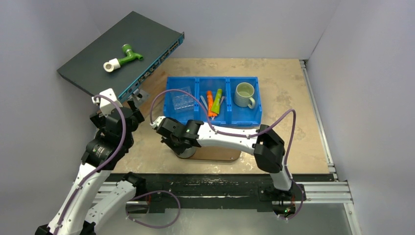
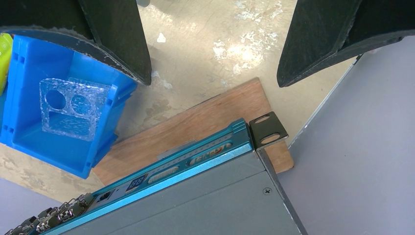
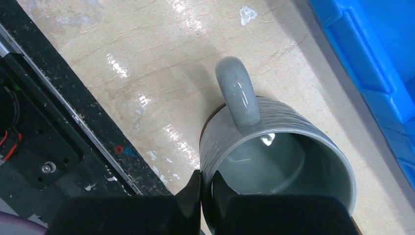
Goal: Prepare toiletry sets of a toothbrush and toothpaste on the tray
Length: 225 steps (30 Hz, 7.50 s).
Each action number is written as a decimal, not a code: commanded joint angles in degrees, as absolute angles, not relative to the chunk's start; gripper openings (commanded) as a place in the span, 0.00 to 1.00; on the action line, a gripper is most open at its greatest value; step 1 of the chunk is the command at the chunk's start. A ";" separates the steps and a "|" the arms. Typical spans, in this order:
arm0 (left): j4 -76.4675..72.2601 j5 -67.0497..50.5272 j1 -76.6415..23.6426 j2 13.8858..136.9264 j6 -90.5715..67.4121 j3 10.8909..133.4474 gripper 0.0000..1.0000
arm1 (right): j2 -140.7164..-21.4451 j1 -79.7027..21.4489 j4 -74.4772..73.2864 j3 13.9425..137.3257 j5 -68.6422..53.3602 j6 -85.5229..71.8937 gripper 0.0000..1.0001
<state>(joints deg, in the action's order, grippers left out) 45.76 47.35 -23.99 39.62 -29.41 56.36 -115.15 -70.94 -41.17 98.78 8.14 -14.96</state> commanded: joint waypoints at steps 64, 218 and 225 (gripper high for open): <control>40.36 22.32 -23.32 45.35 -17.72 58.02 1.00 | -106.96 -24.49 -35.96 98.33 16.00 -24.66 0.49; 40.61 19.25 -23.36 48.55 -17.26 58.62 0.98 | -80.90 -59.70 -39.77 61.83 15.91 -30.48 0.00; 40.61 19.03 -23.30 48.77 -17.23 58.71 0.98 | -80.19 -60.18 -40.34 61.54 15.48 -30.23 0.05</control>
